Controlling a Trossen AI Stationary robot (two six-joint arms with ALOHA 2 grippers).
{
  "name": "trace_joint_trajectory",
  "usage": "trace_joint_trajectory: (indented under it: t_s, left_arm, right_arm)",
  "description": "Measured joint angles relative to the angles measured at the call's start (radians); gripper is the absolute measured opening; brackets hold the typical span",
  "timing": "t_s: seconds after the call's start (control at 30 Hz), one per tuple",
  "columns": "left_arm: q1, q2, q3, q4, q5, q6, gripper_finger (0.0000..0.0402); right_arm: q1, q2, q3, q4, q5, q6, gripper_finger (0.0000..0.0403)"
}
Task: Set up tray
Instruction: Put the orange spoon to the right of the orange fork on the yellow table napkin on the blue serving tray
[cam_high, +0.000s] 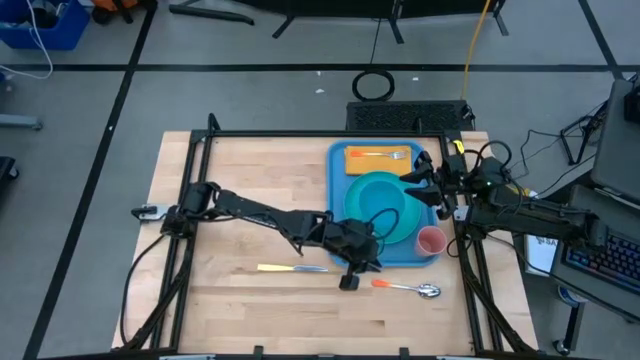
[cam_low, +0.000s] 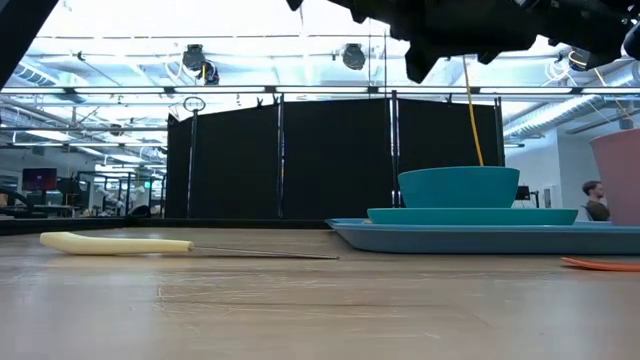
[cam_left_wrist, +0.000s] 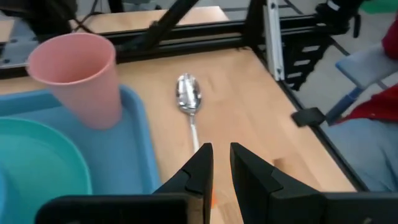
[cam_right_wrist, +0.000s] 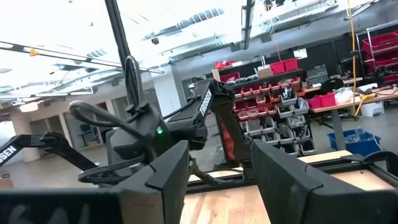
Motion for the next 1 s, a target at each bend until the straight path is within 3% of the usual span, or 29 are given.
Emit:
trace_joint_trajectory:
  t_s: [0.33,0.57,0.7,1.0]
  left_arm:
    - [0.005,0.005,0.002,0.053,-0.041,-0.012,0.0058]
    - [-0.007,0.085,0.027,0.126,-0.04,-0.064,0.0058]
    - [-0.008,0.16,0.104,0.079,-0.013,-0.068,0.0058]
    - [-0.035,0.335,0.352,-0.051,-0.062,-0.014,0.0058]
  right_arm:
    - [0.0,0.0,0.0,-0.003,0.0,0.005,0.0164]
    - [0.001,0.0,0.0,-0.011,-0.029,0.023,0.0164]
    - [0.009,0.0,0.001,-0.017,-0.029,0.022,0.0164]
    - [0.058,0.0,0.001,-0.057,-0.028,0.015,0.0164]
